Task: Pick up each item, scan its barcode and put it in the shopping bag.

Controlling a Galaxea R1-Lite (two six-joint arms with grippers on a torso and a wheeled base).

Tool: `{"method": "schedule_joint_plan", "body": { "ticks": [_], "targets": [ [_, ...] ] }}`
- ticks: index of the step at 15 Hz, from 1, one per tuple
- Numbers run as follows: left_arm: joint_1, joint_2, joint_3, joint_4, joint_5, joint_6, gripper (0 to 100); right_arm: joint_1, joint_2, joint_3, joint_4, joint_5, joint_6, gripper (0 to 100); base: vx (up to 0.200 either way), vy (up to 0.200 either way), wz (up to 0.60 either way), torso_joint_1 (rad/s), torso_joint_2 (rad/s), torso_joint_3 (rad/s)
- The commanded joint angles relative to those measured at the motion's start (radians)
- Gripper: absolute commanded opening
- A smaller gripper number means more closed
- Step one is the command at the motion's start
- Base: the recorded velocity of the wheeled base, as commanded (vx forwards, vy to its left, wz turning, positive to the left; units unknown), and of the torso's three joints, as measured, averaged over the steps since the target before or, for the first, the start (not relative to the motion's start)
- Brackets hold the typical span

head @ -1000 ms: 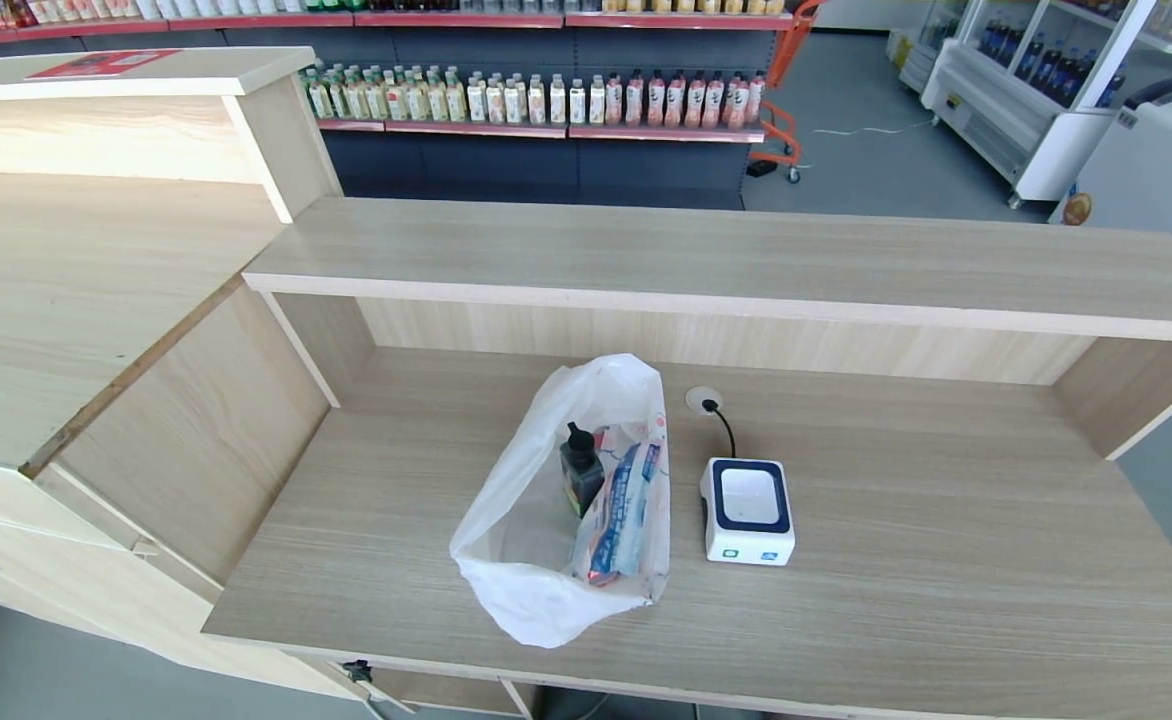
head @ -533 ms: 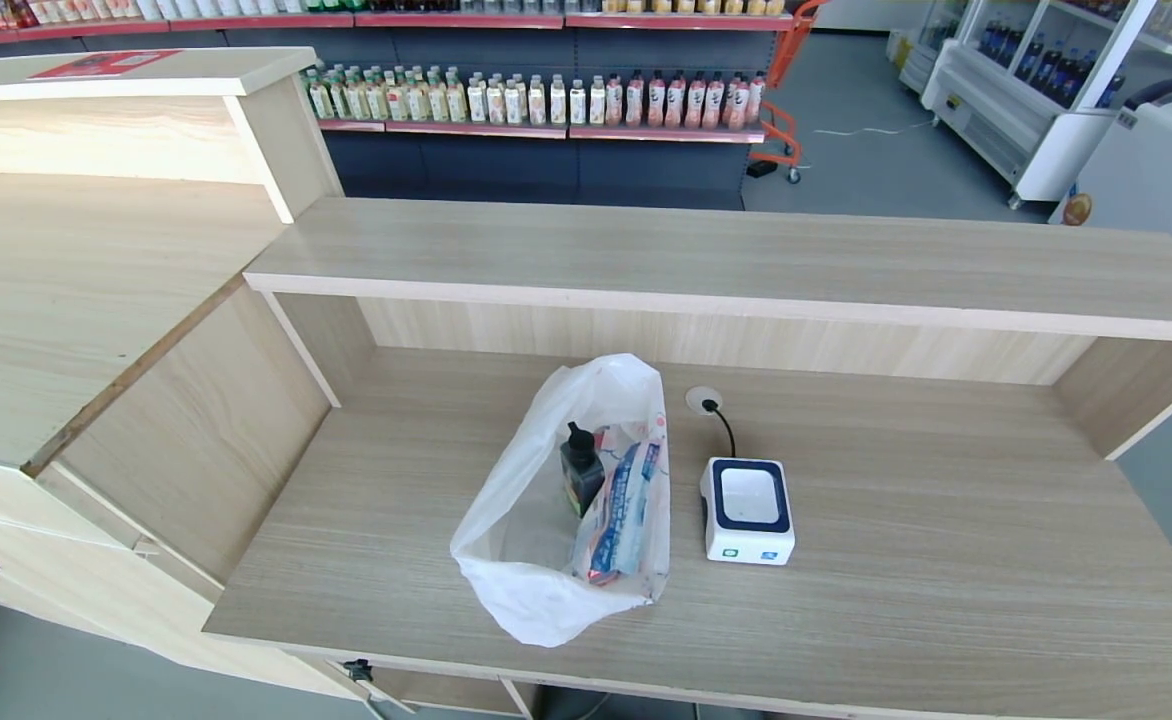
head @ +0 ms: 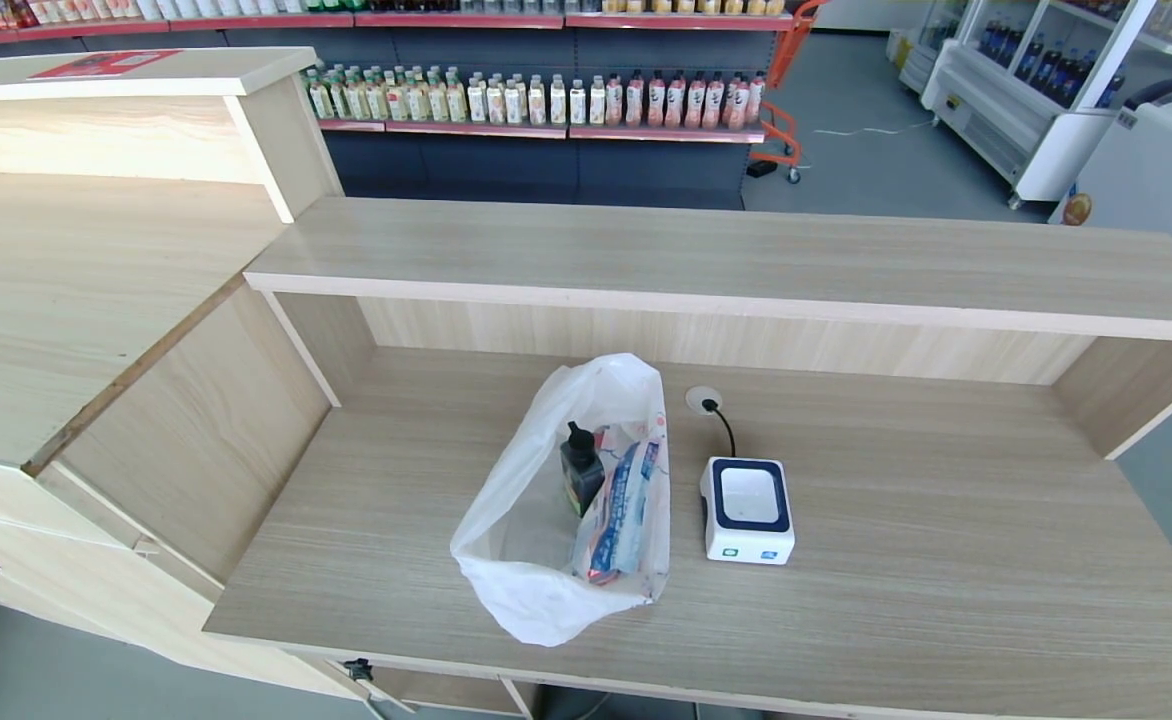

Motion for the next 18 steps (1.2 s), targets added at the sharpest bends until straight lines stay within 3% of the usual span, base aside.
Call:
{"method": "schedule_joint_plan", "body": {
  "ticks": [1, 5, 16, 18],
  "targets": [
    [0.0, 0.0, 0.0, 0.0, 0.0, -0.002, 100, 0.0, 0.004, 0.0, 0.001, 0.0, -0.007, 0, 0.0, 0.0, 0.0, 0.0, 0.0, 0.0],
    [0.0, 0.0, 0.0, 0.0, 0.0, 0.0, 100, 0.0, 0.004, 0.0, 0.001, 0.0, 0.01, 0, 0.0, 0.0, 0.0, 0.0, 0.0, 0.0],
    [0.0, 0.0, 0.0, 0.0, 0.0, 0.001, 100, 0.0, 0.004, 0.0, 0.001, 0.0, 0.012, 0, 0.0, -0.2, 0.0, 0.003, 0.0, 0.002],
    [0.0, 0.0, 0.0, 0.0, 0.0, 0.0, 100, 0.0, 0.004, 0.0, 0.001, -0.001, 0.015, 0, 0.0, 0.0, 0.0, 0.0, 0.0, 0.0]
  ]
}}
